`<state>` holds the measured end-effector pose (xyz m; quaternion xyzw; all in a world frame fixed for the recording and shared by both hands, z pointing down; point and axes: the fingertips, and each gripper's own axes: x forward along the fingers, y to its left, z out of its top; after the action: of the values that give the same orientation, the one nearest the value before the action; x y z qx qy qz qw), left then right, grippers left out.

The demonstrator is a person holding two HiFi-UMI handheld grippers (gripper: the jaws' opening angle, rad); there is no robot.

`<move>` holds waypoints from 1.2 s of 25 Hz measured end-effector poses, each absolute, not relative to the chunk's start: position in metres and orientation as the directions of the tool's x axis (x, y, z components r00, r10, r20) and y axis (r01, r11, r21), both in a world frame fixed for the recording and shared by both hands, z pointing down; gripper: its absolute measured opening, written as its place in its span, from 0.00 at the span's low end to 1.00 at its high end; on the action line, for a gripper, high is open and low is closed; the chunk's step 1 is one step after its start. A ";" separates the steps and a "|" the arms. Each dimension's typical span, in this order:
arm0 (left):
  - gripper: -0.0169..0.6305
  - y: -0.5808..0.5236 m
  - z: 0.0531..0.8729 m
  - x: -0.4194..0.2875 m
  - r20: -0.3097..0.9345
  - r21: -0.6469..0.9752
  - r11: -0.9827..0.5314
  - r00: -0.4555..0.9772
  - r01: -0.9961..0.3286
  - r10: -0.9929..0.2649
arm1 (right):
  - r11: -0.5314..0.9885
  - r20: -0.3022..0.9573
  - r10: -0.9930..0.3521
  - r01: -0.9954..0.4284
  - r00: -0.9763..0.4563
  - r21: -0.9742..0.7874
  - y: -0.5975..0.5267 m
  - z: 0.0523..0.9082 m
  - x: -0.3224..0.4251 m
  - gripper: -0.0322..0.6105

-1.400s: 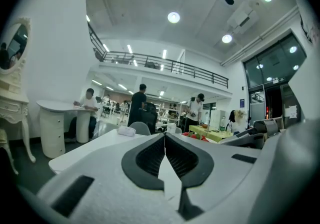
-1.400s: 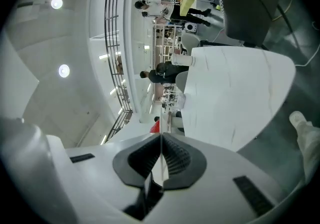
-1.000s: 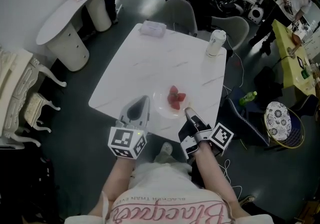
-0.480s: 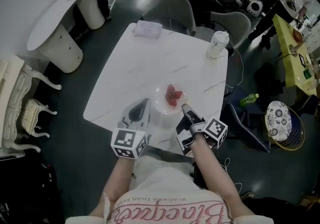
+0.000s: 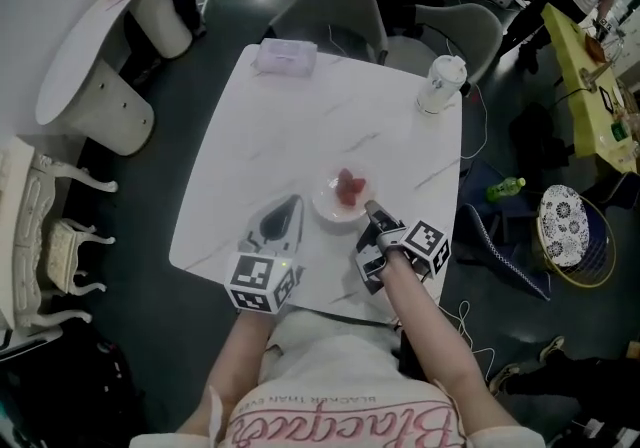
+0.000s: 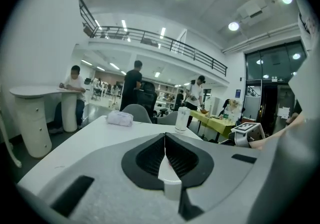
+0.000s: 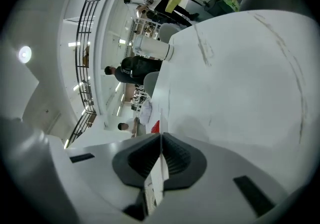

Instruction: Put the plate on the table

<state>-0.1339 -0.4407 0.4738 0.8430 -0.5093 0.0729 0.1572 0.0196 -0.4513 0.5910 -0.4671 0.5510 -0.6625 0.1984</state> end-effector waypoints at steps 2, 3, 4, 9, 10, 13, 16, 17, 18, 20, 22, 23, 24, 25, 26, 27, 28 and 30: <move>0.03 -0.450 0.479 -0.135 0.290 0.199 -0.437 0.478 -0.877 -0.829 | -0.330 0.420 -0.773 -0.264 -0.476 -0.906 -0.458 0.600 0.019 0.07; 0.03 -0.455 0.481 -0.135 0.294 0.204 -0.438 0.481 -0.876 -0.826 | -0.335 0.428 -0.770 -0.271 -0.473 -0.902 -0.461 0.604 0.019 0.07; 0.03 -0.459 0.484 -0.135 0.298 0.208 -0.438 0.483 -0.874 -0.823 | -0.339 0.437 -0.768 -0.281 -0.469 -0.898 -0.464 0.608 0.019 0.07; 0.03 -0.471 0.496 -0.139 0.322 0.218 -0.436 0.486 -0.873 -0.812 | -0.309 0.485 -0.755 -0.413 -0.441 -0.857 -0.476 0.621 0.022 0.07; 0.03 -0.473 0.499 -0.139 0.329 0.218 -0.436 0.487 -0.873 -0.810 | -0.300 0.504 -0.749 -0.458 -0.430 -0.837 -0.477 0.624 0.023 0.07; 0.03 -0.476 0.505 -0.141 0.347 0.220 -0.436 0.488 -0.873 -0.801 | -0.285 0.555 -0.732 -0.561 -0.396 -0.777 -0.480 0.635 0.026 0.07; 0.03 -0.478 0.513 -0.142 0.369 0.213 -0.443 0.492 -0.871 -0.788 | -0.268 0.595 -0.724 -0.652 -0.350 -0.709 -0.484 0.644 0.028 0.07; 0.03 -0.478 0.516 -0.142 0.377 0.211 -0.447 0.494 -0.870 -0.783 | -0.262 0.601 -0.725 -0.673 -0.336 -0.692 -0.486 0.645 0.028 0.07; 0.03 -0.478 0.518 -0.142 0.384 0.209 -0.449 0.495 -0.869 -0.779 | -0.254 0.605 -0.728 -0.691 -0.324 -0.676 -0.488 0.646 0.027 0.07; 0.03 -0.477 0.521 -0.143 0.397 0.210 -0.446 0.493 -0.870 -0.774 | -0.230 0.621 -0.727 -0.747 -0.294 -0.623 -0.491 0.644 0.027 0.07; 0.03 -0.477 0.523 -0.144 0.404 0.210 -0.441 0.488 -0.872 -0.773 | -0.189 0.650 -0.719 -0.831 -0.246 -0.524 -0.492 0.644 0.028 0.10; 0.03 -0.477 0.523 -0.144 0.406 0.209 -0.442 0.489 -0.872 -0.773 | -0.164 0.666 -0.712 -0.869 -0.224 -0.467 -0.492 0.645 0.028 0.11; 0.03 -0.478 0.523 -0.144 0.407 0.208 -0.443 0.489 -0.872 -0.772 | -0.136 0.682 -0.701 -0.901 -0.207 -0.412 -0.492 0.647 0.028 0.12; 0.03 -0.479 0.524 -0.144 0.408 0.207 -0.444 0.489 -0.872 -0.771 | -0.109 0.698 -0.691 -0.927 -0.189 -0.358 -0.491 0.649 0.028 0.12; 0.03 -0.480 0.524 -0.144 0.409 0.206 -0.443 0.488 -0.872 -0.771 | -0.086 0.710 -0.684 -0.947 -0.169 -0.308 -0.491 0.651 0.029 0.13; 0.03 -0.481 0.524 -0.144 0.408 0.205 -0.443 0.488 -0.873 -0.772 | -0.071 0.715 -0.683 -0.960 -0.150 -0.269 -0.491 0.652 0.030 0.14; 0.03 -0.481 0.523 -0.144 0.407 0.203 -0.444 0.488 -0.873 -0.772 | -0.062 0.716 -0.685 -0.967 -0.139 -0.247 -0.492 0.652 0.031 0.14; 0.03 -0.482 0.522 -0.144 0.404 0.199 -0.448 0.490 -0.871 -0.773 | -0.058 0.714 -0.687 -0.970 -0.134 -0.238 -0.493 0.651 0.033 0.14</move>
<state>-0.1437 -0.4817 0.5222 0.8413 -0.4886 0.1279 0.1928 0.0327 -0.4933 0.6514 -0.6288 0.6587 -0.3652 -0.1934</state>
